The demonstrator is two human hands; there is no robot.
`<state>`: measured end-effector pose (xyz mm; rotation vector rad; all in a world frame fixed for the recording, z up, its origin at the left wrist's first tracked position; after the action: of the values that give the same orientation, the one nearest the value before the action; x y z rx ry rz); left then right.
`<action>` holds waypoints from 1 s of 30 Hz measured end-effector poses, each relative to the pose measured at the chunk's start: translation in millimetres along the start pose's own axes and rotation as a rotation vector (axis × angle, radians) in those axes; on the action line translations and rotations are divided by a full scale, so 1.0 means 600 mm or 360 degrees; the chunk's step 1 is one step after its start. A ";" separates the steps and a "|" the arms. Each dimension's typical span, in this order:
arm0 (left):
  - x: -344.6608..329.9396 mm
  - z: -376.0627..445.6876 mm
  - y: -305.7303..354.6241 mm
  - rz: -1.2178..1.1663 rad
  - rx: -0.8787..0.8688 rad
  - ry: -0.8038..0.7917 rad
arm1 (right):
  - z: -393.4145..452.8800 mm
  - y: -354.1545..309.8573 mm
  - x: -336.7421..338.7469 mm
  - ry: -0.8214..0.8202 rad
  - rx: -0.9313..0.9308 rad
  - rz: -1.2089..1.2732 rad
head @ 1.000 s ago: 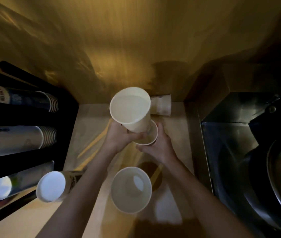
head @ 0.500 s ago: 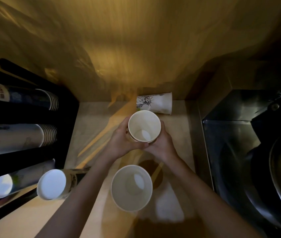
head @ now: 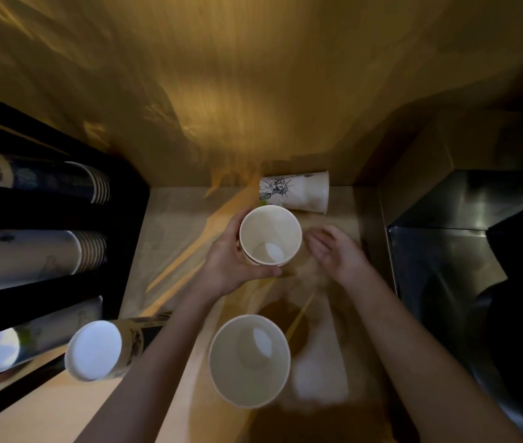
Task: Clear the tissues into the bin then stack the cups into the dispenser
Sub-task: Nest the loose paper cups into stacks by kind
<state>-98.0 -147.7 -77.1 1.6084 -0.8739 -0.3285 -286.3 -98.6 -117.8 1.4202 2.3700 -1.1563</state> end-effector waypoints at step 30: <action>0.001 -0.005 0.004 0.0046 -0.0045 0.0024 | -0.136 -0.077 -0.091 -0.0283 0.0785 -0.0246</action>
<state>-96.5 -145.9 -73.8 1.5688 -0.8767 -0.3071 -273.3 -93.0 -10.2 1.1950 2.1928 -1.9224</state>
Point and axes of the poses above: each hand's wrist, its own z-axis towards the middle knuckle, its own x-axis out of the back of the hand, y = z × x, the point moved 1 cm from there along z, towards the middle knuckle, and after that the axes turned 9 degrees about -y, right-handed, at the moved point
